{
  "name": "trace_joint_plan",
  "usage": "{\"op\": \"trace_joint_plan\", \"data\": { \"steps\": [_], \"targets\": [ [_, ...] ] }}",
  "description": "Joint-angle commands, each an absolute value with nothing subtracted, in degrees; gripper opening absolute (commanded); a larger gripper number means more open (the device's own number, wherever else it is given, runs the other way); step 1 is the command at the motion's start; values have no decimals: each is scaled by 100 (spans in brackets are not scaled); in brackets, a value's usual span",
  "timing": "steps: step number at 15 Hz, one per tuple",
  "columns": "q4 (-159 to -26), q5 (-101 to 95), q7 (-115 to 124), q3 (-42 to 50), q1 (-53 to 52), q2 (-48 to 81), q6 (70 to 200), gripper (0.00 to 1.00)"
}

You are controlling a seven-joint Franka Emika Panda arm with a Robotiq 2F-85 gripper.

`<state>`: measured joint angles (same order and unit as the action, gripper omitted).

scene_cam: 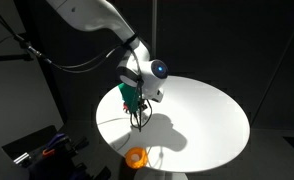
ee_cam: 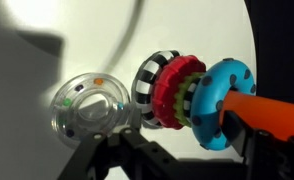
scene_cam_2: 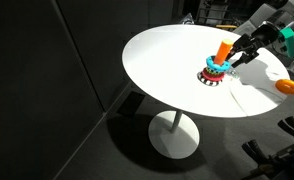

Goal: Remove the blue ring from the ring stacking stand and place it on the table

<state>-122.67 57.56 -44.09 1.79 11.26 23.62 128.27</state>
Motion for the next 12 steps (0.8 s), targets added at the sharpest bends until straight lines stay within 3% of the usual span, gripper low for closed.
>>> {"op": "trace_joint_plan", "data": {
  "steps": [1, 5, 9, 12],
  "targets": [
    [-12141, 5942, -4602, 160, 1206, 2427, 12604, 85],
    [-12124, 6036, -4661, 181, 1206, 2428, 12491, 84],
    [-12116, 6103, -4710, 209, 1190, 2431, 12423, 57],
    [-12114, 6123, -4720, 218, 1188, 2432, 12411, 50]
  ]
}}
